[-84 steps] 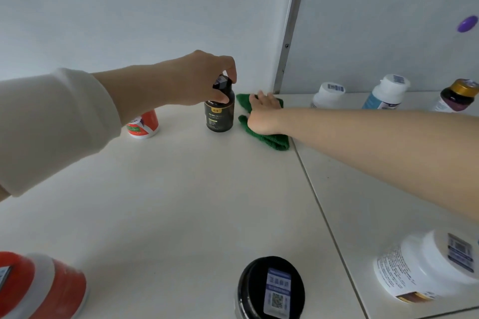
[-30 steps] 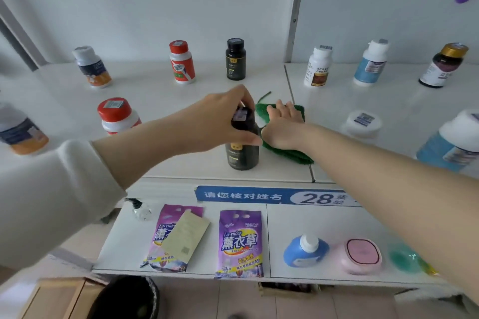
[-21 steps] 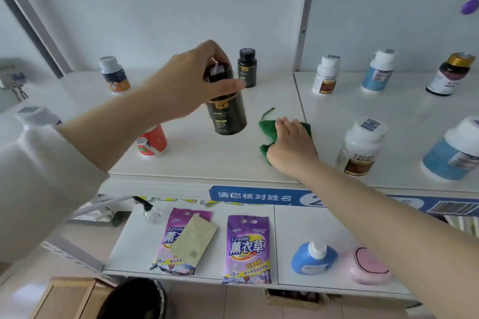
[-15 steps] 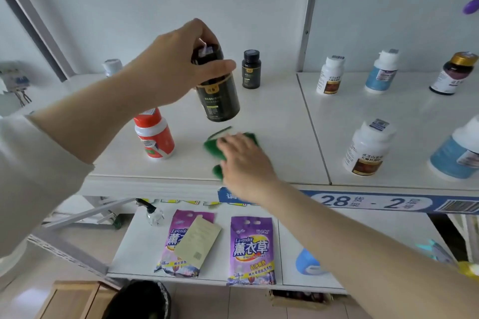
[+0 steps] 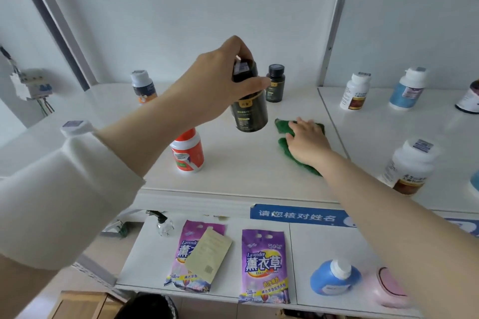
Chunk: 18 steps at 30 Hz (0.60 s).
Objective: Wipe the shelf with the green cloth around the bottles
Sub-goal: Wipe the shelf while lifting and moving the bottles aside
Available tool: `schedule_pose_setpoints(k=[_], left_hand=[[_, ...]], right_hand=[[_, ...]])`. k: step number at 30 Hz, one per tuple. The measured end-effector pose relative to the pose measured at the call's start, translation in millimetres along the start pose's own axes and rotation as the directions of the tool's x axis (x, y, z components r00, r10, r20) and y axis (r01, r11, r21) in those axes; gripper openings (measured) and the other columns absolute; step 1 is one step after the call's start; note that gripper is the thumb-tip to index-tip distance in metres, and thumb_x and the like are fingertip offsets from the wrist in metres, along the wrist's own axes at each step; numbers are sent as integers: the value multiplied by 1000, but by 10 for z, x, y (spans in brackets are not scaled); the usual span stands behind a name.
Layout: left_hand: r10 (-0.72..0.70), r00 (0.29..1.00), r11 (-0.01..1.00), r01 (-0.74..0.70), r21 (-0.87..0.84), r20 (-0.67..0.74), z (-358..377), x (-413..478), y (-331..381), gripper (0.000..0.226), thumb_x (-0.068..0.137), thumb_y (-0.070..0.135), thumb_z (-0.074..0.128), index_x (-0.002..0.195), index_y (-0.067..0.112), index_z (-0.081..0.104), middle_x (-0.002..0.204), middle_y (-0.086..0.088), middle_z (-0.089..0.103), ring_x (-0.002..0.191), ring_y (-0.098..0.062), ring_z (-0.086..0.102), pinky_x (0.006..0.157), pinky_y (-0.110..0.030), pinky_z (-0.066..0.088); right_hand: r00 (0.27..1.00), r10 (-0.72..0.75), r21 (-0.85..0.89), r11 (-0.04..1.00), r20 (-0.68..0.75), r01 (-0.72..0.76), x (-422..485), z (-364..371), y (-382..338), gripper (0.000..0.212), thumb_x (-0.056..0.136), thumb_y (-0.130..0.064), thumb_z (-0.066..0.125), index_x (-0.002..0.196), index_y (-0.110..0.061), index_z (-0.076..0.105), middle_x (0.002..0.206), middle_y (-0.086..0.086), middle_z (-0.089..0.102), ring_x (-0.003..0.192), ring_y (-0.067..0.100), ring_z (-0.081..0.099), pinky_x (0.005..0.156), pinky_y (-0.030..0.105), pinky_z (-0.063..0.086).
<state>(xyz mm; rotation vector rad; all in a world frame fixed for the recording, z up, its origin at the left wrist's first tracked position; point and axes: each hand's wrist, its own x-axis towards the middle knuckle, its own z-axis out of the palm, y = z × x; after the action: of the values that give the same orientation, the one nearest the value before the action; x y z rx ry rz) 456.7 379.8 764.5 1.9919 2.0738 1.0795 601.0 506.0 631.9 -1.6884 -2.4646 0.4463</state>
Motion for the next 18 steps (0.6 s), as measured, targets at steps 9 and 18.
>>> schedule_pose_setpoints(k=[9, 18], left_hand=[[13, 999, 1000, -12, -4, 50, 64, 32, -87, 38, 81, 42, 61, 109, 19, 49, 96, 1, 57, 70, -11, 48, 60, -21, 40], [105, 987, 994, -100, -49, 125, 328, 65, 188, 41, 83, 39, 61, 112, 14, 46, 92, 3, 51, 67, -8, 43, 53, -17, 32]], right_hand=[[854, -520, 169, 843, 11, 511, -702, 247, -499, 42, 96, -16, 41, 138, -23, 41, 150, -12, 31, 143, 9, 17, 116, 23, 7], [812, -507, 148, 815, -289, 561, -1364, 341, -5, 45, 74, 6, 51, 108, -22, 59, 115, -5, 67, 117, 8, 47, 99, 27, 42]])
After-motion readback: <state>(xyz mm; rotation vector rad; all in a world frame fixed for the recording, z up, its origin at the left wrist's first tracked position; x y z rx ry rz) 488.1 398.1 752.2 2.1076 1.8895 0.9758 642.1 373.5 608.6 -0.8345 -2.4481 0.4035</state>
